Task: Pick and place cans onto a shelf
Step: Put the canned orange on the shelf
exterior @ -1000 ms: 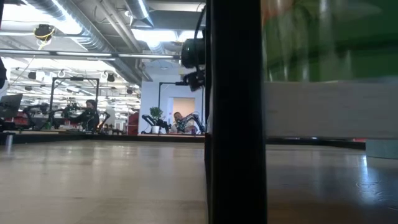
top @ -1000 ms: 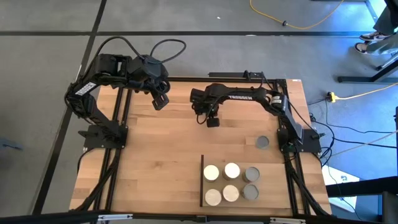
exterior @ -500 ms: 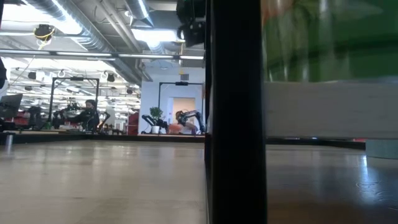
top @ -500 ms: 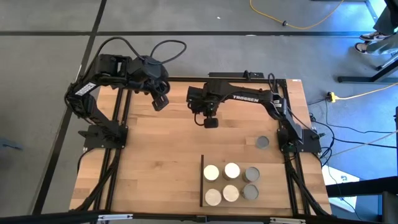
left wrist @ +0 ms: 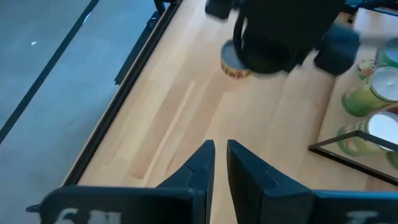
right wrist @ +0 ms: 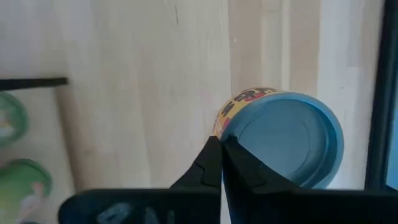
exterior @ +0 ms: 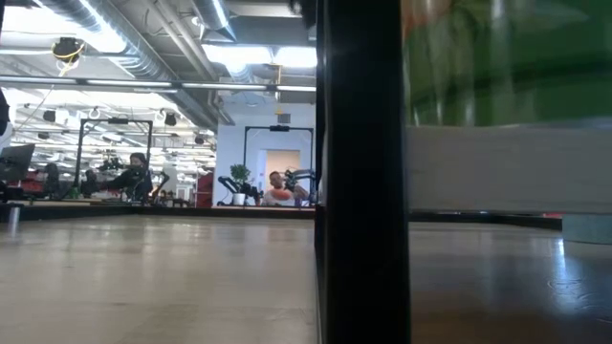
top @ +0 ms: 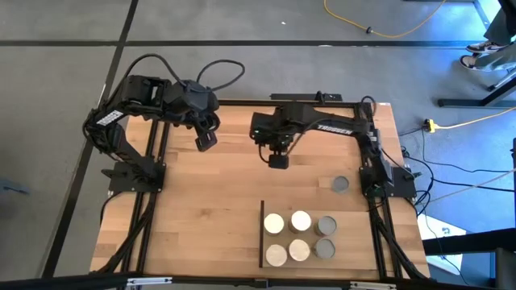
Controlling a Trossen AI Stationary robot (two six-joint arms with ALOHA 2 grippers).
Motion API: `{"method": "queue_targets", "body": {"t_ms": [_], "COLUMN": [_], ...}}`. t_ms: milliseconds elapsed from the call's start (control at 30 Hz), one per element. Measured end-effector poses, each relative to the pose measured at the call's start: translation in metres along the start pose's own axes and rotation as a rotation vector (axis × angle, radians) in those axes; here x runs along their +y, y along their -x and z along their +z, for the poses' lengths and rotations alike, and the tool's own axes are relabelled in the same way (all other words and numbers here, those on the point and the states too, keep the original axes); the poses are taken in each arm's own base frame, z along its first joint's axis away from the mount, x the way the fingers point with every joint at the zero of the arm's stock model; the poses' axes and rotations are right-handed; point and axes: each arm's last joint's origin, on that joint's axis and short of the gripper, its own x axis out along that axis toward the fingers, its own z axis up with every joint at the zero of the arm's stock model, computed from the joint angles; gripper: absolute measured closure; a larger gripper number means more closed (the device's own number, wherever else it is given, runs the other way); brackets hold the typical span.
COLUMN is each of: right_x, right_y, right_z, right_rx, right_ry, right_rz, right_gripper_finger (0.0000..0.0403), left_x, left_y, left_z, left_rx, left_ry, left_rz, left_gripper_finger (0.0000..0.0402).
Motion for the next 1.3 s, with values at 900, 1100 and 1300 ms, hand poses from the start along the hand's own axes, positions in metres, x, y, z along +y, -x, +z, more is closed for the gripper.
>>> {"method": "queue_targets", "body": {"t_ms": [900,1100,1300], "right_x": [0.122,0.151,0.181], "right_y": [0.087,0.089,0.085], "right_z": [-0.161,-0.197,-0.226], "right_rx": [-0.057,-0.008,0.093], "right_ry": [-0.634,-0.688,-0.726], "right_rz": [0.104,0.144,0.159], "right_gripper_finger": [0.0402,0.0402,0.0401], "left_x": [-0.011,-0.016,-0.027], "left_y": [0.003,0.004,0.006], "left_z": [-0.003,0.0,0.003], "left_rx": [-0.007,-0.045,-0.089], "left_ry": [-0.195,-0.3,-0.396], "left_rz": [-0.034,-0.063,-0.244], "left_gripper_finger": [0.0365,0.0365,0.0365]}}
